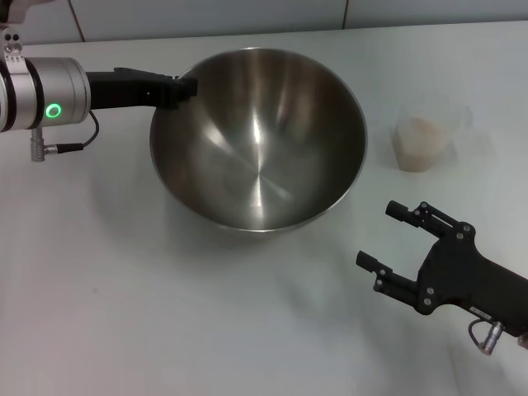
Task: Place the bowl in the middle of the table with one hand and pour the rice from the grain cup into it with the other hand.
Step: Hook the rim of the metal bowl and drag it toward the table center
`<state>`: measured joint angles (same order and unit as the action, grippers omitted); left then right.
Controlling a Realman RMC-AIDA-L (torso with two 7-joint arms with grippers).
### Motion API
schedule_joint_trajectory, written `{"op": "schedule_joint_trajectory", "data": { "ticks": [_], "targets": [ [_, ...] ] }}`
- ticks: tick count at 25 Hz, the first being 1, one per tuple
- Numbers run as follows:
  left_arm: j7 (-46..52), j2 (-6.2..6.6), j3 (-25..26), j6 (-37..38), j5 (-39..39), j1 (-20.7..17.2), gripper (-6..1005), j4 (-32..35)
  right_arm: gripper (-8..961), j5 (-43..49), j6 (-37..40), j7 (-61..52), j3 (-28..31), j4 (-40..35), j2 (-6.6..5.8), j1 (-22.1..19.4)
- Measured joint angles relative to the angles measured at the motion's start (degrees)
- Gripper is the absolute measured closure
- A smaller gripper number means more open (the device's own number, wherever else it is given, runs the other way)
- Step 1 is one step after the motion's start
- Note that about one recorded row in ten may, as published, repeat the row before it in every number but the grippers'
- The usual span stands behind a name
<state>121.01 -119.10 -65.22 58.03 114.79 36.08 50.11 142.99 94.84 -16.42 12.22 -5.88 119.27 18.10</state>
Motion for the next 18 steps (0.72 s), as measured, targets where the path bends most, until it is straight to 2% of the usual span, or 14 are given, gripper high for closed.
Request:
{"op": "schedule_joint_trajectory", "data": {
  "ticks": [9,18],
  "targets": [
    [-0.5,0.01,-0.3,-3.3,-0.2,0.0,943,-3.2,283,0.0,0.0,0.1,0.0,0.0,0.0,0.2],
    [-4.9,0.05,-1.0,-5.4,-4.9,0.3,940,-7.6,286,0.0,-0.3,0.1,0.0,0.0,-0.08,0.6]
  ]
}}
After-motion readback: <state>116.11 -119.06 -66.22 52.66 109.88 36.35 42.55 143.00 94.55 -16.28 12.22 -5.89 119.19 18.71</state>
